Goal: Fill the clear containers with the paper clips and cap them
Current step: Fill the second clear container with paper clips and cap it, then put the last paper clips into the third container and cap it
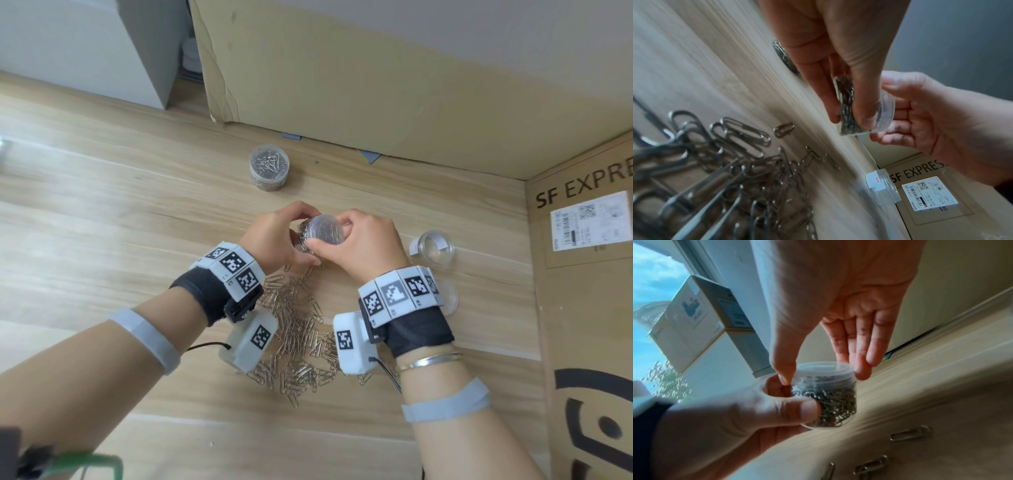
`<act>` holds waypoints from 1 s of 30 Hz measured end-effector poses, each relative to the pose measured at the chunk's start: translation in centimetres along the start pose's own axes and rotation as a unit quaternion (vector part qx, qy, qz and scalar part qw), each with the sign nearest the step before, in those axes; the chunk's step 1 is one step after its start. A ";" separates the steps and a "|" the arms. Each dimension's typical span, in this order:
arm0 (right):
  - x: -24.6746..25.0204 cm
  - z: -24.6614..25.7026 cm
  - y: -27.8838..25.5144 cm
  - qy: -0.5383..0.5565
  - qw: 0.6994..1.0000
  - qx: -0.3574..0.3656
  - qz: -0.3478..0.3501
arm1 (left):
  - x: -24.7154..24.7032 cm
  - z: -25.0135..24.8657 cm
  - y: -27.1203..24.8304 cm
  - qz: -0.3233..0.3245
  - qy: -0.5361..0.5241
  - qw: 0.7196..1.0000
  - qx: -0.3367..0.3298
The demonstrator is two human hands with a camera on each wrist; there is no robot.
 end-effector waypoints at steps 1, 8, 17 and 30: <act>0.0 0.0 0.1 0.005 1.000 -0.007 -0.004 | 0.0 -0.1 0.0 -0.007 0.004 1.000 -0.003; 0.5 0.7 0.9 0.050 0.998 -0.018 -0.019 | 0.7 -0.1 0.8 -0.044 0.021 0.999 0.009; 0.8 1.1 3.0 0.072 0.996 0.004 -0.049 | 2.5 0.5 2.4 -0.050 0.045 0.998 0.016; -1.0 2.7 6.5 0.045 0.993 0.054 -0.096 | 4.1 0.9 3.1 -0.108 0.136 0.985 0.024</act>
Point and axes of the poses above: each hand's wrist, its own y-axis towards the middle knuckle, its own x-axis out of the back of the hand, z = x × y, the point moved 7 cm from there along y, towards the middle knuckle, and after that the axes turned 6 degrees about -x, right-handed, at the moved point
